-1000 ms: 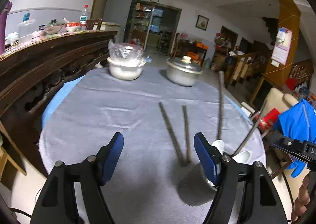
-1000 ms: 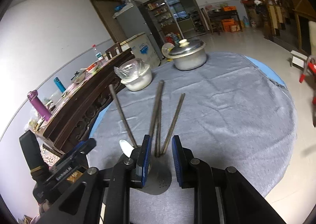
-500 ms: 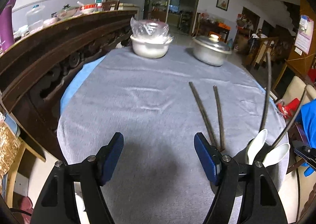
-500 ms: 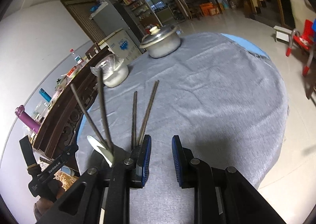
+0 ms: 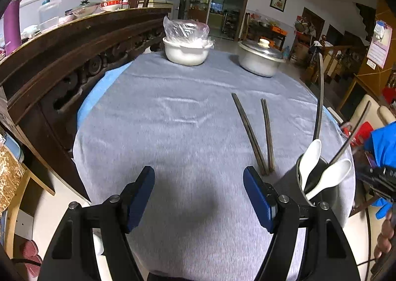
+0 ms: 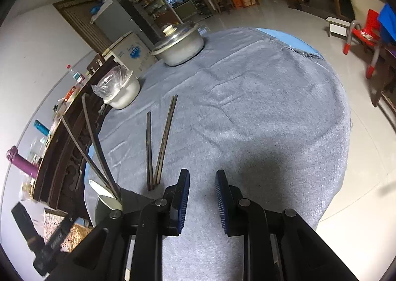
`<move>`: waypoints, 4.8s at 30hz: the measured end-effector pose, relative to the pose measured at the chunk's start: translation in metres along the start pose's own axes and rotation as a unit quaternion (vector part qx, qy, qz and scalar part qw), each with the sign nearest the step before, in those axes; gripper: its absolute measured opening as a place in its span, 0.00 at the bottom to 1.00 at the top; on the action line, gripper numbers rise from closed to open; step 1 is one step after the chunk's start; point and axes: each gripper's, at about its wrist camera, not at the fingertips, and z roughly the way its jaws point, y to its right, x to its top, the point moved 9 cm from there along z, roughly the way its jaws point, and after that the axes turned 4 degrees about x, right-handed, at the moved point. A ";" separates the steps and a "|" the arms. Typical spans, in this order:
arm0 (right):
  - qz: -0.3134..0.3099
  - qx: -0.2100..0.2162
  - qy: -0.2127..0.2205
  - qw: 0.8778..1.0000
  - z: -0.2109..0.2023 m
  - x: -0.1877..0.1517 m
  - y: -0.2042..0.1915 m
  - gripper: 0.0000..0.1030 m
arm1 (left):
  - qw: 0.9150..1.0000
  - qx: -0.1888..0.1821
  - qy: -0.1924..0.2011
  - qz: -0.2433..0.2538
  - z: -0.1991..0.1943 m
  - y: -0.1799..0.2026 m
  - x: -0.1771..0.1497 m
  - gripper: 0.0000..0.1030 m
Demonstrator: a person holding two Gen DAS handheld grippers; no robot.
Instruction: Organize utensils
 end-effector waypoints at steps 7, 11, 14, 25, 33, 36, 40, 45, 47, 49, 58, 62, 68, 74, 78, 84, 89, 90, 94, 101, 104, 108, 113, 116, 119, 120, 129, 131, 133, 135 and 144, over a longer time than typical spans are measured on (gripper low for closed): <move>0.000 0.004 -0.004 1.000 0.001 0.000 -0.014 0.23 | 1.000 0.003 0.019 -0.009 -0.014 -0.006 0.006 0.72; -0.002 0.001 0.011 1.000 -0.011 0.007 -0.014 0.23 | 1.000 -0.002 0.022 -0.010 -0.019 0.000 0.006 0.72; 0.006 0.000 0.020 1.000 -0.016 0.012 -0.009 0.23 | 1.000 0.001 0.023 0.006 -0.021 0.007 0.006 0.72; -0.012 0.018 0.014 1.000 -0.009 0.012 -0.020 0.23 | 0.999 0.000 0.032 0.018 -0.032 0.021 0.009 0.72; 0.005 0.011 0.028 1.000 -0.019 0.017 -0.001 0.23 | 0.999 -0.011 0.031 0.043 -0.031 0.040 0.004 0.72; 0.003 0.013 0.026 1.000 -0.016 0.016 -0.004 0.23 | 0.999 -0.010 0.030 0.039 -0.031 0.038 0.005 0.72; -0.006 0.016 0.020 1.000 -0.012 0.012 -0.009 0.23 | 0.999 -0.011 0.026 0.033 -0.029 0.034 0.005 0.72; -0.008 0.013 0.016 1.000 -0.007 0.012 -0.009 0.23 | 0.999 -0.009 0.025 0.038 -0.028 0.031 0.005 0.72; -0.011 0.007 0.011 1.000 -0.002 0.014 -0.008 0.23 | 0.999 -0.009 0.024 0.035 -0.026 0.027 0.006 0.72; -0.017 0.004 0.006 1.000 0.004 0.017 -0.009 0.23 | 0.999 -0.013 0.020 0.032 -0.023 0.021 0.010 0.72; -0.059 0.037 -0.060 0.996 0.073 0.061 -0.019 0.23 | 0.998 -0.034 -0.012 0.052 0.024 0.009 0.066 0.72; -0.092 0.055 -0.115 0.988 0.127 0.079 -0.038 0.23 | 0.994 -0.067 -0.051 0.073 0.067 0.020 0.090 0.72; -0.100 0.071 -0.160 0.980 0.197 0.102 -0.069 0.23 | 0.985 -0.099 -0.132 0.055 0.140 0.043 0.102 0.72; -0.070 0.050 -0.161 0.983 0.241 0.129 -0.077 0.23 | 0.978 -0.116 -0.169 0.049 0.181 0.068 0.104 0.51; -0.074 0.009 -0.157 0.985 0.261 0.136 -0.075 0.23 | 0.975 -0.120 -0.178 0.052 0.192 0.075 0.104 0.45; -0.111 -0.057 -0.166 0.978 0.276 0.130 -0.067 0.16 | 0.973 -0.125 -0.184 0.057 0.200 0.080 0.105 0.44; -0.110 -0.066 -0.164 0.978 0.269 0.134 -0.054 0.17 | 0.973 -0.119 -0.181 0.075 0.209 0.084 0.110 0.42; -0.099 -0.056 -0.166 0.980 0.270 0.135 -0.053 0.16 | 0.972 -0.120 -0.185 0.076 0.212 0.086 0.110 0.42; -0.097 -0.056 -0.161 0.981 0.273 0.135 -0.056 0.17 | 0.971 -0.115 -0.194 0.083 0.225 0.093 0.110 0.42; -0.144 -0.066 -0.160 0.974 0.276 0.135 -0.060 0.11 | 0.971 -0.108 -0.195 0.087 0.242 0.105 0.112 0.42; -0.152 -0.067 -0.160 0.973 0.269 0.134 -0.054 0.11 | 0.973 -0.100 -0.188 0.092 0.247 0.106 0.113 0.42; -0.142 -0.055 -0.159 0.975 0.264 0.135 -0.044 0.10 | 0.973 -0.103 -0.185 0.095 0.248 0.103 0.113 0.42; -0.138 -0.046 -0.158 0.977 0.263 0.135 -0.042 0.09 | 0.973 -0.090 -0.176 0.116 0.246 0.092 0.110 0.42; -0.135 -0.043 -0.155 0.978 0.263 0.135 -0.043 0.09 | 0.974 -0.093 -0.182 0.096 0.246 0.090 0.113 0.42; -0.128 -0.035 -0.154 0.979 0.262 0.134 -0.043 0.09 | 0.973 -0.105 -0.184 0.090 0.246 0.100 0.114 0.42; -0.126 -0.032 -0.154 0.979 0.262 0.134 -0.042 0.09 | 0.973 -0.107 -0.183 0.096 0.245 0.105 0.112 0.42; -0.132 -0.031 -0.154 0.979 0.261 0.134 -0.043 0.09 | 0.972 -0.123 -0.170 0.106 0.244 0.109 0.109 0.40; -0.128 -0.028 -0.154 0.979 0.261 0.134 -0.043 0.09 | 0.972 -0.118 -0.168 0.113 0.243 0.103 0.108 0.40; -0.126 -0.028 -0.153 0.980 0.261 0.134 -0.043 0.09 | 0.973 -0.110 -0.170 0.115 0.243 0.101 0.108 0.39; -0.127 -0.029 -0.151 0.980 0.261 0.134 -0.043 0.09 | 0.973 -0.110 -0.174 0.107 0.242 0.101 0.107 0.40; -0.125 -0.026 -0.147 0.981 0.261 0.135 -0.042 0.09 | 0.971 -0.131 -0.169 0.106 0.232 0.112 0.101 0.40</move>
